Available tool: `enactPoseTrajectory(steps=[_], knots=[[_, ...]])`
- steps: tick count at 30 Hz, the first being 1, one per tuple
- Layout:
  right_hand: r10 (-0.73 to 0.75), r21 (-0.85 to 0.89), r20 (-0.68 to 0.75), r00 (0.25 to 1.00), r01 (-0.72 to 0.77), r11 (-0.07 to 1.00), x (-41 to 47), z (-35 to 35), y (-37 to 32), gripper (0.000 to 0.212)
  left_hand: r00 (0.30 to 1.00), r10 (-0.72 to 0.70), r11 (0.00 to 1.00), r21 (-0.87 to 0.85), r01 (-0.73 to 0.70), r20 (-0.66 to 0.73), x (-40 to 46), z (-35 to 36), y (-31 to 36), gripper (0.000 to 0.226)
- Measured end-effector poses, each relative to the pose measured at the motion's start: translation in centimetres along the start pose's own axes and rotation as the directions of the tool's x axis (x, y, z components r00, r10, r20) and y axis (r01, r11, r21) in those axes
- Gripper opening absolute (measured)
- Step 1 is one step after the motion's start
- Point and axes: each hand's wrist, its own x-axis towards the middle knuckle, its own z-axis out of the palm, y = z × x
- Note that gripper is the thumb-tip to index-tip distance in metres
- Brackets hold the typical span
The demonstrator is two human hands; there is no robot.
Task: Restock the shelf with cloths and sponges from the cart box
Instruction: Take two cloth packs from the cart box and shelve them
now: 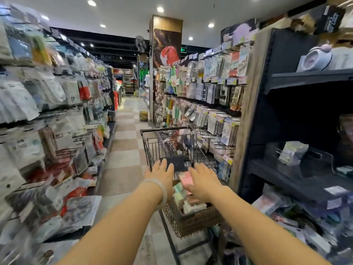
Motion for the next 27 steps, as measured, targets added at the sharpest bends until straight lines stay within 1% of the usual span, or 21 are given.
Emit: enactPoseTrajectory(steps=[3,6,9,13,17,22,25,27], knots=[[0.042,0.019,0.029,0.999,-0.042,0.999,5.0,1.3,1.9,0.066,0.998,0.042,0.999,-0.025,-0.041,0.037,6.4,1.5,-0.7,0.080],[0.095,0.013,0.093,0.991,-0.097,0.995,9.8,3.3,4.6,0.072,0.994,0.081,0.996,-0.042,-0.078,0.077,11.9,3.8,-0.9,0.078],[0.114,-0.011,0.153,0.982,-0.114,0.993,14.8,5.7,7.0,0.072,0.987,0.096,0.993,-0.080,-0.087,0.125,16.9,6.6,-0.9,0.082],[0.098,-0.033,0.227,0.969,-0.093,0.995,21.7,9.2,9.8,0.068,0.982,0.076,0.988,-0.143,-0.051,0.172,23.8,10.5,-0.8,0.080],[0.061,-0.035,0.278,0.959,-0.054,0.998,30.7,13.0,13.4,0.067,0.969,0.023,0.986,-0.168,0.019,0.245,32.4,13.7,-0.5,0.078],[0.041,-0.016,0.397,0.917,-0.038,0.999,40.0,17.6,18.3,0.066,0.943,-0.014,0.976,-0.201,0.085,0.332,43.4,17.0,1.0,0.071],[0.046,0.011,0.461,0.886,-0.057,0.998,44.4,20.7,21.5,0.064,0.908,-0.002,0.968,-0.228,0.107,0.420,48.4,19.9,2.1,0.065],[0.066,0.040,0.509,0.858,-0.100,0.994,46.7,23.1,23.2,0.063,0.877,-0.007,0.963,-0.234,0.135,0.481,50.6,22.3,2.8,0.071]])
